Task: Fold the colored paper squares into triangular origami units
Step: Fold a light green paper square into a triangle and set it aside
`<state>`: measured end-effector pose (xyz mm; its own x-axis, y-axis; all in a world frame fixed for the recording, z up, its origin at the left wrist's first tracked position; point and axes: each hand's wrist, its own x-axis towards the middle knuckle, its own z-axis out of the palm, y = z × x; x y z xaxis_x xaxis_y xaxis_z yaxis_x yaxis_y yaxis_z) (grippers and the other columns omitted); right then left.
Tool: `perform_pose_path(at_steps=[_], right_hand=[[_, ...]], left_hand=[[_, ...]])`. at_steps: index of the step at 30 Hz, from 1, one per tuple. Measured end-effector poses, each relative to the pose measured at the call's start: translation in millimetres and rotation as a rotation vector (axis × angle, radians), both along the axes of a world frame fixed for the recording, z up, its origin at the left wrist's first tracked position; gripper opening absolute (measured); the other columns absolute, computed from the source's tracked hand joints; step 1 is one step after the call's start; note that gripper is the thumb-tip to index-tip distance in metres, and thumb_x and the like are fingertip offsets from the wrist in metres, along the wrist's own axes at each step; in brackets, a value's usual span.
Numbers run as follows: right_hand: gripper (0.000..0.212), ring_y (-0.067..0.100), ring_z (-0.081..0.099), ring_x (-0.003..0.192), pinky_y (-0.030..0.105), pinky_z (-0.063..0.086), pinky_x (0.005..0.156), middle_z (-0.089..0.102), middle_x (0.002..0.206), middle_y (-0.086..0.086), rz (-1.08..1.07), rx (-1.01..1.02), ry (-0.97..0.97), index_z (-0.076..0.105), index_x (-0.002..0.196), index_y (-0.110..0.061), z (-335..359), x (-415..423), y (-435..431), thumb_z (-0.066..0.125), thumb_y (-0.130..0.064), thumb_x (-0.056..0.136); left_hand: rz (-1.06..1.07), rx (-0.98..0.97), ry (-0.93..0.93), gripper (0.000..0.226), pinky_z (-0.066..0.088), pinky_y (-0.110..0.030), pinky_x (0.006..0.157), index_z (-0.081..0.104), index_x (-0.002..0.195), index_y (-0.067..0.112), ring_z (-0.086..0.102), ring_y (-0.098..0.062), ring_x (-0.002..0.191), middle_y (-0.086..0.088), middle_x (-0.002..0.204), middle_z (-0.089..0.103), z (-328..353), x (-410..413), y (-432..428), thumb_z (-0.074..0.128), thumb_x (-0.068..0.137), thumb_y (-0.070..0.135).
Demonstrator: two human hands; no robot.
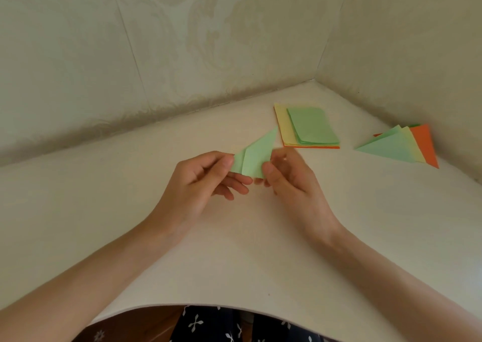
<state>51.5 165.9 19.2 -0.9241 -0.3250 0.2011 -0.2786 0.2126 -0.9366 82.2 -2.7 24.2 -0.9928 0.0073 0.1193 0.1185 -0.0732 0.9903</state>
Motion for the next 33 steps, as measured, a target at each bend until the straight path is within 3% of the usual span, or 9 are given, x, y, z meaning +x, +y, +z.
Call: perform_pose_path(at_steps=[2, 4, 8, 11, 16, 22, 25, 28, 33], right_hand=[[0.047, 0.009, 0.058, 0.084, 0.024, 0.048, 0.071, 0.057, 0.106, -0.006, 0.035, -0.012, 0.078, 0.038, 0.117, -0.054, 3, -3, 3, 0.053, -0.02, 0.087], [0.066, 0.014, 0.058, 0.093, 0.029, 0.049, 0.079, 0.052, 0.119, -0.002, 0.118, -0.028, 0.115, 0.034, 0.124, -0.061, 7, -7, 8, 0.051, -0.01, 0.086], [0.043, 0.016, 0.061, 0.096, 0.027, 0.046, 0.078, 0.06, 0.108, 0.0, 0.188, -0.015, 0.07, 0.055, 0.114, -0.026, 5, -11, 12, 0.048, 0.0, 0.081], [0.024, 0.016, 0.058, 0.079, 0.027, 0.043, 0.07, 0.059, 0.09, 0.009, 0.209, -0.128, -0.019, 0.053, 0.095, -0.011, 5, -11, 11, 0.046, 0.005, 0.078], [0.016, 0.019, 0.052, 0.077, 0.028, 0.039, 0.067, 0.055, 0.085, 0.016, 0.243, -0.203, -0.078, 0.054, 0.083, -0.008, 3, -11, 11, 0.048, 0.005, 0.076], [0.016, 0.021, 0.052, 0.076, 0.023, 0.044, 0.069, 0.058, 0.081, 0.009, 0.205, -0.375, -0.165, 0.058, 0.08, -0.011, 4, -15, 15, 0.05, 0.002, 0.075], [0.015, 0.019, 0.054, 0.074, 0.027, 0.045, 0.07, 0.06, 0.078, 0.003, 0.201, -0.359, -0.173, 0.058, 0.081, -0.012, 3, -15, 15, 0.049, -0.001, 0.076], [0.011, 0.011, 0.059, 0.076, 0.028, 0.046, 0.071, 0.062, 0.078, -0.006, 0.198, -0.36, -0.174, 0.057, 0.087, -0.008, 4, -15, 15, 0.046, -0.01, 0.084], [0.018, 0.011, 0.057, 0.077, 0.027, 0.046, 0.071, 0.061, 0.081, -0.004, 0.194, -0.311, -0.134, 0.064, 0.08, -0.014, 4, -13, 14, 0.048, -0.014, 0.088]], left_hand=[[0.019, -0.071, 0.047, 0.024, 0.048, -0.021, 0.057, 0.064, 0.091, 0.003, 0.062, -0.014, 0.059, -0.006, 0.071, 0.07, 0, -1, -2, 0.047, 0.091, 0.02], [0.026, -0.136, 0.087, 0.021, 0.045, -0.019, 0.056, 0.064, 0.089, 0.002, 0.054, -0.01, 0.054, -0.002, 0.063, 0.065, 1, -2, -5, 0.046, 0.095, 0.012], [0.051, -0.199, 0.092, 0.021, 0.037, -0.015, 0.054, 0.066, 0.092, 0.007, 0.041, -0.008, 0.051, 0.004, 0.054, 0.054, -2, -6, -10, 0.046, 0.097, 0.013], [0.06, -0.174, 0.074, 0.022, 0.034, -0.015, 0.052, 0.066, 0.097, 0.007, 0.038, -0.012, 0.052, 0.005, 0.051, 0.049, -3, -9, -13, 0.044, 0.098, 0.012], [0.033, -0.103, 0.044, 0.019, 0.037, -0.016, 0.052, 0.065, 0.091, 0.012, 0.043, -0.012, 0.053, 0.0, 0.054, 0.052, -5, -14, -21, 0.047, 0.098, 0.014], [-0.168, -0.155, 0.042, 0.029, 0.042, -0.021, 0.061, 0.067, 0.1, 0.017, 0.052, -0.014, 0.065, -0.003, 0.069, 0.063, -6, -13, -32, 0.057, 0.074, 0.027], [-0.123, -0.164, 0.029, 0.022, 0.044, -0.019, 0.06, 0.065, 0.099, 0.014, 0.053, -0.011, 0.061, -0.002, 0.067, 0.064, -4, -13, -27, 0.058, 0.078, 0.015], [-0.092, -0.16, 0.022, 0.017, 0.045, -0.019, 0.059, 0.065, 0.094, 0.013, 0.054, -0.01, 0.059, -0.002, 0.067, 0.066, -2, -12, -24, 0.056, 0.08, 0.019], [-0.099, -0.181, -0.012, 0.011, 0.044, -0.024, 0.06, 0.062, 0.084, 0.009, 0.056, -0.011, 0.06, -0.001, 0.067, 0.068, -1, -11, -25, 0.056, 0.079, 0.015]])
